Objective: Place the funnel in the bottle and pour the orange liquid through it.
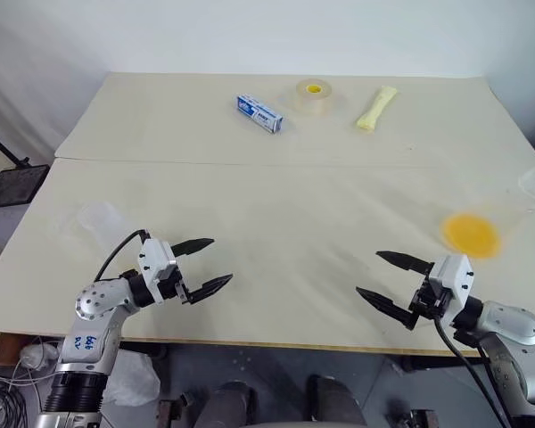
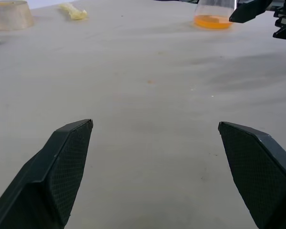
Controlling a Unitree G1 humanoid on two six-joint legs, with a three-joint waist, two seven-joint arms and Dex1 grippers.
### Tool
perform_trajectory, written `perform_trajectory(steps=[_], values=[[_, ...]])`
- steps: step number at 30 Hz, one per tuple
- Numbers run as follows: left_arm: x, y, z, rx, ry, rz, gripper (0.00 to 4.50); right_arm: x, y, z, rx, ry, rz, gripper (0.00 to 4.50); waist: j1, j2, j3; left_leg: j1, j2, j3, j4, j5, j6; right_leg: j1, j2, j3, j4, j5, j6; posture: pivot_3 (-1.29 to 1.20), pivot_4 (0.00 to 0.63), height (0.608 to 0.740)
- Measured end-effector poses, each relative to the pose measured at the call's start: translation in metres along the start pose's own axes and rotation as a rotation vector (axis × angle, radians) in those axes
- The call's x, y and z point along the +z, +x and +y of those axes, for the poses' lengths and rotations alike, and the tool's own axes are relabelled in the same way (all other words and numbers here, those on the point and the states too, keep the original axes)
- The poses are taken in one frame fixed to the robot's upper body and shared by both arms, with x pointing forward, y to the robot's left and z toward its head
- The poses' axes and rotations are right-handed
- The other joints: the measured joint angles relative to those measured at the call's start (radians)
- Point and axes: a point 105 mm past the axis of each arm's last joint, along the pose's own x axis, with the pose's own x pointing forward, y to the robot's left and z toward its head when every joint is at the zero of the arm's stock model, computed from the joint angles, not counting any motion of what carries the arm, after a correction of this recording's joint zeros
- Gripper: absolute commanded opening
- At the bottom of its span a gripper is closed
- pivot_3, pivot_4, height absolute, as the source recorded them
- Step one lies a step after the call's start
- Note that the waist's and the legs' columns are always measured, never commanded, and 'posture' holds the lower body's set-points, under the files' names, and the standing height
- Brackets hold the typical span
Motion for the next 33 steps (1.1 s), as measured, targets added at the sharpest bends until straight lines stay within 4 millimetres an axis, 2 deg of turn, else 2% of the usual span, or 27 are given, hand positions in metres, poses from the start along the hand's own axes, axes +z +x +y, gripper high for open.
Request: perform_trajectory(steps=[7, 13, 15, 18, 20, 23, 27, 33], values=[[-0.005, 0.003, 0.007, 0.090, -0.085, 0.034, 4.50, 0.005, 0.005, -0.002, 0.013, -0.028, -0.021, 4.44, 0.000, 0.000, 0.000, 0.000, 0.000, 0.000, 0.000, 0.000, 0.000, 0.000, 0.000, 0.000, 0.001, 0.000, 0.000, 0.00, 0.150, 0.740], [0.003, 0.004, 0.004, 0.125, -0.069, 0.011, 4.50, 0.006, 0.018, -0.004, 0.052, -0.020, -0.043, 4.44, -0.001, 0.000, 0.000, 0.000, 0.000, 0.000, 0.000, 0.000, 0.000, 0.000, 0.000, 0.000, 0.001, 0.000, 0.000, 0.00, 0.150, 0.740], [0.009, -0.004, 0.002, 0.172, -0.065, -0.009, 4.50, 0.004, 0.023, -0.004, 0.069, -0.011, -0.046, 4.44, -0.004, 0.000, 0.000, 0.000, 0.001, 0.000, 0.000, 0.000, -0.001, 0.000, 0.000, 0.001, 0.001, 0.000, 0.000, 0.00, 0.150, 0.740], [0.012, -0.025, 0.004, 0.282, -0.066, -0.015, 4.50, 0.004, 0.030, -0.005, 0.105, -0.005, -0.053, 4.44, -0.010, 0.000, 0.000, 0.000, 0.003, 0.000, 0.000, 0.000, -0.002, 0.000, 0.000, 0.001, 0.000, 0.000, 0.000, 0.00, 0.150, 0.740], [0.010, -0.048, 0.002, 0.368, -0.091, -0.012, 4.50, 0.006, 0.039, -0.006, 0.136, -0.004, -0.067, 4.44, -0.018, -0.001, 0.001, 0.000, 0.003, 0.000, 0.000, -0.001, -0.002, 0.000, 0.000, 0.002, 0.000, -0.001, -0.001, 0.00, 0.150, 0.740], [0.004, -0.084, -0.013, 0.470, -0.152, 0.021, 4.50, 0.011, 0.050, -0.012, 0.166, -0.007, -0.085, 4.44, -0.024, -0.002, 0.001, 0.000, 0.004, 0.000, 0.000, -0.001, -0.003, 0.000, -0.001, 0.003, -0.001, -0.001, -0.002, 0.00, 0.150, 0.740], [0.003, -0.110, -0.031, 0.556, -0.210, 0.025, 4.50, 0.015, 0.060, -0.016, 0.207, -0.012, -0.097, 4.44, -0.017, -0.004, 0.003, 0.000, 0.004, -0.001, 0.000, -0.001, -0.002, 0.001, -0.001, 0.003, -0.002, -0.002, -0.003, 0.00, 0.150, 0.740], [0.017, -0.159, -0.015, 0.848, -0.146, -0.012, 4.50, 0.013, 0.065, -0.018, 0.242, -0.017, -0.092, 4.44, 0.000, -0.005, 0.004, 0.000, 0.004, -0.001, 0.000, -0.001, -0.003, 0.001, -0.001, 0.003, -0.002, -0.002, -0.004, 0.00, 0.150, 0.740]])
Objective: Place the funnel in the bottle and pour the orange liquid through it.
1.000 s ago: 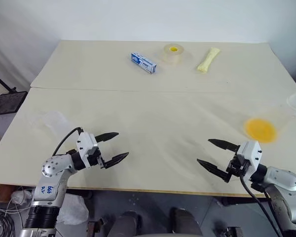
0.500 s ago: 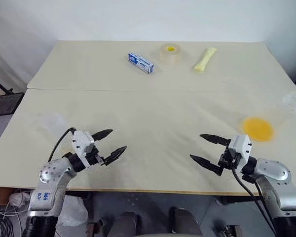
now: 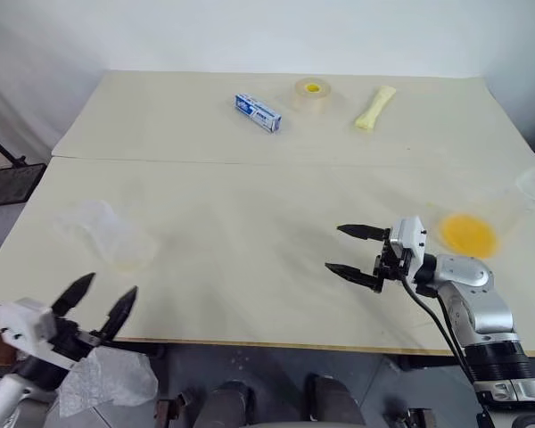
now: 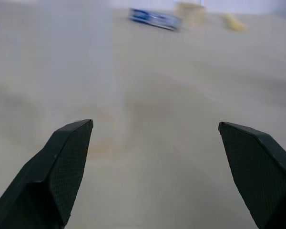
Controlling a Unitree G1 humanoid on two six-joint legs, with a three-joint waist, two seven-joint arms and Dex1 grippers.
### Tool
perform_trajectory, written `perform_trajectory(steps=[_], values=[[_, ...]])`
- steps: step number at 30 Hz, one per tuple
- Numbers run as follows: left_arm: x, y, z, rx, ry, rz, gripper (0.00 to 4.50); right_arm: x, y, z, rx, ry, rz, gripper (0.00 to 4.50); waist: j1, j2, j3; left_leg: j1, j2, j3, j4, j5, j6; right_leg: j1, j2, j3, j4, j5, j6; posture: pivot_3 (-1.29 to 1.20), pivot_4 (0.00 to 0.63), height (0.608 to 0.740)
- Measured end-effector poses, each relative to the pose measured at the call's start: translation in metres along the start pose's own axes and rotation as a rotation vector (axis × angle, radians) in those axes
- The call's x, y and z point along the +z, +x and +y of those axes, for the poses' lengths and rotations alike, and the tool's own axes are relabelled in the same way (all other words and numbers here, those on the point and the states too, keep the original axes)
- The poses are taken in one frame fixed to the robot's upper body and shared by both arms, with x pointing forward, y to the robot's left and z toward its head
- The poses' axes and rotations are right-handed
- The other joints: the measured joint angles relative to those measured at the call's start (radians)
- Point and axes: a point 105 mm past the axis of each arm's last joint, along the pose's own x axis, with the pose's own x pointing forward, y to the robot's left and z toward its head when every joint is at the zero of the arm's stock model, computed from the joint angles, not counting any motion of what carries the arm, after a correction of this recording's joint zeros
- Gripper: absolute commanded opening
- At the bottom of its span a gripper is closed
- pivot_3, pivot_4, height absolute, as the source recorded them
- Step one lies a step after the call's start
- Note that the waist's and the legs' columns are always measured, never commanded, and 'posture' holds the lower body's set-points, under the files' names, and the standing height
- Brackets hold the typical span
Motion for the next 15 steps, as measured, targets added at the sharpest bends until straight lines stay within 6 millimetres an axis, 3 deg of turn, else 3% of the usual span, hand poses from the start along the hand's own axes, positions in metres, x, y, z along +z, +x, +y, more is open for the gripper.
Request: perform_trajectory(steps=[6, 12, 15], values=[[0.005, -0.003, 0.018, 0.113, 0.019, -0.021, 4.50, -0.002, 0.000, 0.003, 0.019, 0.006, 0.002, 4.44, -0.001, -0.001, 0.000, 0.000, 0.000, 0.000, 0.000, 0.000, 0.000, 0.000, 0.000, 0.000, 0.000, 0.000, 0.000, 0.00, 0.150, 0.740], [0.021, 0.035, 0.027, 0.060, 0.084, -0.080, 4.50, -0.001, -0.002, 0.009, 0.019, 0.004, 0.001, 4.44, 0.000, -0.001, 0.001, 0.000, 0.000, 0.000, 0.000, 0.001, -0.001, -0.001, 0.001, -0.001, 0.003, 0.000, 0.000, 0.00, 0.150, 0.740], [0.020, 0.052, 0.030, 0.040, 0.080, -0.085, 4.50, -0.003, -0.005, 0.011, 0.003, 0.008, 0.004, 4.44, -0.005, -0.001, 0.001, 0.000, 0.000, 0.000, 0.000, 0.000, -0.002, -0.002, 0.002, -0.002, 0.005, 0.000, 0.000, 0.00, 0.150, 0.740]])
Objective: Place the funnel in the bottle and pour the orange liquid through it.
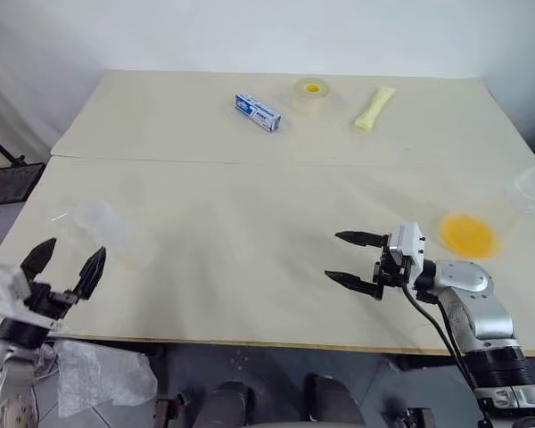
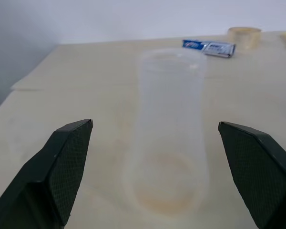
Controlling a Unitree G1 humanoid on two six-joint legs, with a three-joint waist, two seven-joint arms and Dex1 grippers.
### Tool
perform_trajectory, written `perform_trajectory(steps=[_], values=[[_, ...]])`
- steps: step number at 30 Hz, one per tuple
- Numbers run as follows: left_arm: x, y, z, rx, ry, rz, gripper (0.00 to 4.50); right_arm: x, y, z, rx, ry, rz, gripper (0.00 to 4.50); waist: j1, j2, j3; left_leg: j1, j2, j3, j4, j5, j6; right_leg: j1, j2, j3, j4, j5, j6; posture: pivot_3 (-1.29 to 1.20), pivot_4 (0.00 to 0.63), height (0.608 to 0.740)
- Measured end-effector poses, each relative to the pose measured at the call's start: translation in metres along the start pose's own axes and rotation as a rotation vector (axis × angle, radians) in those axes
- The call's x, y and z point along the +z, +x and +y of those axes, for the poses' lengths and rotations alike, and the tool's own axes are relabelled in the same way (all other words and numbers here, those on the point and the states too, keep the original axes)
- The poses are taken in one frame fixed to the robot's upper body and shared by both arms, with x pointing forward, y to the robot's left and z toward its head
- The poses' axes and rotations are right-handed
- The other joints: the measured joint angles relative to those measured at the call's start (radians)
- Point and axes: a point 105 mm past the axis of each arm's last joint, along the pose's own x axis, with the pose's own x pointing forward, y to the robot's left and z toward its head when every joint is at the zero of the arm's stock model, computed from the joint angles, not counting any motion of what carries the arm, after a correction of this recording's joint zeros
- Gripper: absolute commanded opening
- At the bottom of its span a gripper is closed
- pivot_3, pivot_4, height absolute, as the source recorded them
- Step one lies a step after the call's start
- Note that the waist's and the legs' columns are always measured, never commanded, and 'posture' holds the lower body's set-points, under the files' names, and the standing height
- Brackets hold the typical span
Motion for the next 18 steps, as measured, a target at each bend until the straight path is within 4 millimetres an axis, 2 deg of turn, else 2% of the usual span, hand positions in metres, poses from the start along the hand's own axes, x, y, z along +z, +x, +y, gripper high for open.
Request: perform_trajectory(steps=[5, 8, 15, 18], values=[[-0.009, 0.019, 0.006, -0.022, -0.003, 0.017, 4.50, 0.001, -0.002, 0.001, -0.023, -0.005, -0.001, 4.44, -0.010, 0.000, 0.000, 0.000, 0.000, 0.000, 0.000, 0.000, 0.000, 0.000, 0.001, -0.003, 0.002, 0.000, 0.000, 0.00, 0.150, 0.740], [-0.007, 0.031, 0.009, -0.038, 0.008, 0.003, 4.50, 0.002, -0.001, 0.003, -0.029, -0.009, -0.003, 4.44, -0.010, 0.000, 0.000, 0.000, 0.000, 0.000, 0.000, 0.000, 0.000, 0.000, 0.001, -0.005, 0.002, 0.000, 0.000, 0.00, 0.150, 0.740], [-0.002, 0.046, 0.001, -0.102, 0.005, -0.028, 4.50, 0.002, -0.002, 0.003, -0.049, -0.005, -0.001, 4.44, -0.017, 0.000, 0.000, 0.000, 0.000, 0.000, 0.000, 0.000, 0.000, 0.000, 0.000, -0.004, 0.002, 0.000, 0.001, 0.00, 0.150, 0.740], [0.000, 0.047, 0.001, -0.120, 0.017, -0.027, 3.96, 0.001, -0.002, 0.004, -0.054, -0.002, 0.001, 4.50, -0.018, 0.000, 0.000, 0.000, 0.000, 0.000, 0.000, 0.000, 0.000, 0.000, 0.000, -0.004, 0.002, 0.000, 0.001, 0.00, 0.150, 0.740]])
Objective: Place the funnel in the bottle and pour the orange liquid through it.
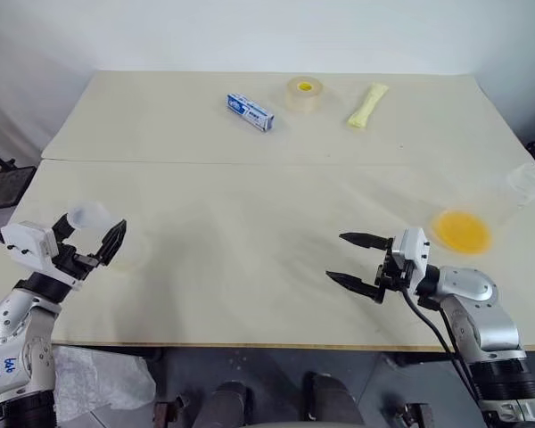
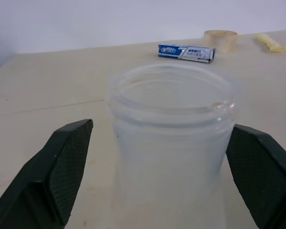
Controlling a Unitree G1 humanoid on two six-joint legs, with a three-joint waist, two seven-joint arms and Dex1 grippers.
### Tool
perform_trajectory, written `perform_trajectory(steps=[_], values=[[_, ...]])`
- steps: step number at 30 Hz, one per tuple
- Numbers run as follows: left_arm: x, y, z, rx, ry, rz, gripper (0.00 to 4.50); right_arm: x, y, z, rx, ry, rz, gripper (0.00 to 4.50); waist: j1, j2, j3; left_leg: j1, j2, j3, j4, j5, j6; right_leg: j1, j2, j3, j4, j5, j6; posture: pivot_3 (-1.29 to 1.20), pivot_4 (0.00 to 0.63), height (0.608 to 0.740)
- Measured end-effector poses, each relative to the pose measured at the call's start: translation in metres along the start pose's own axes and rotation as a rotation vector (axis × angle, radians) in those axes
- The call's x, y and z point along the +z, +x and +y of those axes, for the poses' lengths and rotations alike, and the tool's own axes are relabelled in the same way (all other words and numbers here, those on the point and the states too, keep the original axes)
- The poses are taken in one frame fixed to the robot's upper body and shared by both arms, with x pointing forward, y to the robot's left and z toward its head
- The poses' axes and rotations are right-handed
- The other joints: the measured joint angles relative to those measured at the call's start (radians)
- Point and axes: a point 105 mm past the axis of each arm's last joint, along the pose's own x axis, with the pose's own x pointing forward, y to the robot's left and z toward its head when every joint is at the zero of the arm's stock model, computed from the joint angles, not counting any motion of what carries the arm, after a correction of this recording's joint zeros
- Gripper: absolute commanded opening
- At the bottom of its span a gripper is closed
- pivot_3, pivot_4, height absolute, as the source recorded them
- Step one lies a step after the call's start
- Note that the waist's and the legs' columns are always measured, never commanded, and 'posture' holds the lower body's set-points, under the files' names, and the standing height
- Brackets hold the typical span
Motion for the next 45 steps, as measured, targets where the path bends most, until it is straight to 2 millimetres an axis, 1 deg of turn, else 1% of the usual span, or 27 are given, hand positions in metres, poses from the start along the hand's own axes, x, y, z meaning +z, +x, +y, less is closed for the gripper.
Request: perform_trajectory(steps=[5, 6, 11, 14, 17, 19, 21, 24, 27, 31, 35, 39, 42, 45], values=[[0.005, 0.003, -0.001, -0.032, 0.000, 0.000, 2.48, 0.001, -0.001, 0.002, 0.001, 0.001, -0.003, 4.50, 0.000, 0.000, 0.000, 0.000, 0.000, 0.000, 0.000, 0.000, 0.000, 0.000, 0.000, 0.000, 0.000, 0.000, 0.000, 0.00, 0.150, 0.740], [0.005, 0.003, -0.001, -0.039, -0.002, 0.000, 2.31, 0.002, -0.001, 0.002, 0.001, -0.002, -0.007, 4.50, 0.000, 0.000, 0.000, 0.000, 0.000, 0.000, 0.000, 0.000, 0.000, 0.000, 0.000, 0.001, 0.001, 0.000, 0.000, 0.00, 0.150, 0.740], [0.007, 0.008, -0.006, -0.098, -0.011, 0.015, 2.31, 0.006, -0.005, 0.001, -0.014, 0.010, -0.020, 4.50, 0.002, 0.000, 0.000, 0.000, 0.000, 0.000, 0.000, 0.000, 0.000, 0.000, 0.000, 0.001, 0.001, 0.000, 0.000, 0.00, 0.150, 0.740], [0.019, 0.028, -0.024, -0.241, 0.020, 0.009, 2.31, 0.017, -0.007, 0.002, -0.010, 0.001, -0.049, 4.50, 0.016, -0.001, 0.001, 0.000, -0.001, 0.000, 0.001, 0.000, 0.001, 0.000, 0.000, 0.001, 0.000, 0.000, 0.000, 0.00, 0.150, 0.740], [0.026, 0.048, -0.040, -0.347, 0.008, -0.012, 2.31, 0.022, -0.011, 0.005, -0.004, 0.003, -0.058, 4.50, 0.022, -0.001, 0.001, 0.000, -0.001, 0.000, 0.001, 0.000, 0.001, 0.000, 0.000, 0.000, 0.001, 0.000, 0.000, 0.00, 0.150, 0.740], [0.029, 0.063, -0.055, -0.433, -0.002, -0.019, 2.31, 0.023, -0.015, 0.006, -0.007, 0.014, -0.053, 4.50, 0.025, -0.001, 0.001, 0.000, -0.002, -0.001, 0.001, 0.000, 0.001, 0.000, 0.001, 0.000, 0.003, 0.000, 0.000, 0.00, 0.150, 0.740], [0.035, 0.077, -0.073, -0.526, 0.009, -0.032, 2.31, 0.026, -0.016, 0.009, 0.001, 0.017, -0.058, 4.50, 0.023, -0.001, 0.001, 0.000, -0.002, -0.001, 0.001, 0.001, 0.001, 0.000, 0.002, -0.003, 0.003, 0.000, 0.000, 0.00, 0.150, 0.740], [0.041, 0.100, -0.105, -0.670, -0.003, -0.066, 2.31, 0.027, -0.016, 0.011, 0.002, 0.023, -0.060, 4.50, 0.022, -0.002, 0.001, -0.001, -0.003, 0.000, 0.001, 0.001, 0.002, 0.000, 0.002, -0.006, 0.003, 0.001, 0.001, 0.00, 0.150, 0.740], [0.039, 0.117, -0.142, -0.808, -0.030, -0.065, 2.31, 0.029, -0.016, 0.009, -0.021, 0.016, -0.063, 4.50, 0.023, -0.002, 0.002, -0.001, -0.004, 0.000, 0.001, 0.001, 0.002, 0.000, 0.002, -0.007, 0.003, 0.001, 0.001, 0.00, 0.150, 0.740], [0.032, 0.137, -0.176, -0.905, -0.056, -0.029, 2.31, 0.029, -0.019, 0.011, -0.052, 0.010, -0.062, 4.50, 0.022, -0.003, 0.002, -0.001, -0.003, 0.000, 0.001, 0.001, 0.002, -0.001, 0.003, -0.007, 0.003, 0.001, 0.001, 0.00, 0.150, 0.740], [0.028, 0.153, -0.200, -0.945, -0.069, -0.011, 2.31, 0.023, -0.027, 0.016, -0.096, 0.023, -0.040, 4.50, 0.025, -0.004, 0.003, -0.003, -0.003, 0.001, 0.002, 0.002, 0.002, -0.001, 0.003, -0.008, 0.003, 0.001, 0.002, 0.00, 0.150, 0.740], [0.025, 0.166, -0.228, -0.992, -0.052, 0.005, 2.31, 0.023, -0.029, 0.019, -0.133, 0.016, -0.044, 4.50, 0.027, -0.005, 0.003, -0.003, -0.004, 0.001, 0.004, 0.003, 0.003, 0.000, 0.003, -0.008, 0.001, 0.002, 0.004, 0.00, 0.150, 0.740], [0.025, 0.171, -0.239, -1.016, -0.023, 0.005, 2.31, 0.025, -0.029, 0.021, -0.155, 0.012, -0.054, 4.50, 0.026, -0.005, 0.003, -0.004, -0.004, 0.002, 0.003, 0.003, 0.003, 0.000, 0.003, -0.008, 0.001, 0.002, 0.004, 0.00, 0.150, 0.740], [0.025, 0.173, -0.242, -1.028, -0.002, -0.001, 2.31, 0.024, -0.031, 0.024, -0.170, 0.017, -0.049, 4.50, 0.026, -0.005, 0.003, -0.003, -0.004, 0.002, 0.003, 0.003, 0.003, 0.000, 0.003, -0.008, 0.001, 0.002, 0.004, 0.00, 0.150, 0.740]])
